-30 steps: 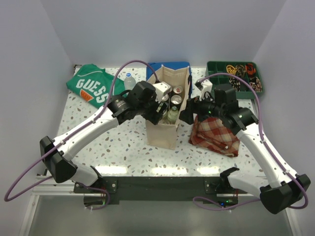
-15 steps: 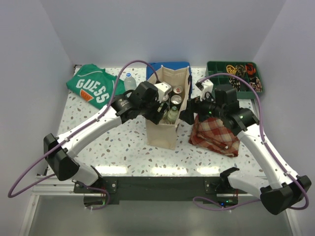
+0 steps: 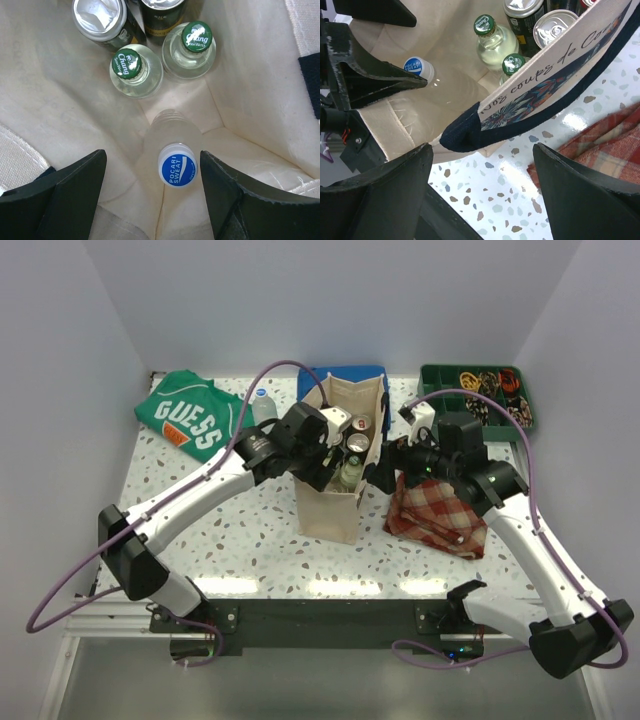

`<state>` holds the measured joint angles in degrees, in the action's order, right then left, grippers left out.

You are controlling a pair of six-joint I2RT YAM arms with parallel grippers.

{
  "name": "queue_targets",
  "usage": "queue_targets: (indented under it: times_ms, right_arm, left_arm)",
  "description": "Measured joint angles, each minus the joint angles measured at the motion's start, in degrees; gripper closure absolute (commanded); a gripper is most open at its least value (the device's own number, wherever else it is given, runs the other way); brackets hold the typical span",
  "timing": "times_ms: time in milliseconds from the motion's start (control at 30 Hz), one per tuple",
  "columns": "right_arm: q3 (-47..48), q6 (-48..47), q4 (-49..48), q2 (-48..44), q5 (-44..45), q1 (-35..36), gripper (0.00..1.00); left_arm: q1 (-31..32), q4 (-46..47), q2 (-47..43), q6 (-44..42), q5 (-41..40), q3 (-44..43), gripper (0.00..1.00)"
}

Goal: Take the beverage out of the canvas bag
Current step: Take out the drink from the canvas bag.

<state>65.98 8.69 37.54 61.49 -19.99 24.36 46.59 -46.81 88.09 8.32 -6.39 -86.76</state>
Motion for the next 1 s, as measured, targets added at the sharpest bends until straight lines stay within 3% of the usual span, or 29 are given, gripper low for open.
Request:
queue_targets:
  times_ms: [1000]
  right_arm:
    - [0.0,-0.2,0.4,0.1,1.0,0.0,0.14]
  left_arm:
    - [0.0,-4.2,2.8,-0.5,1.3,-3.1,0.20]
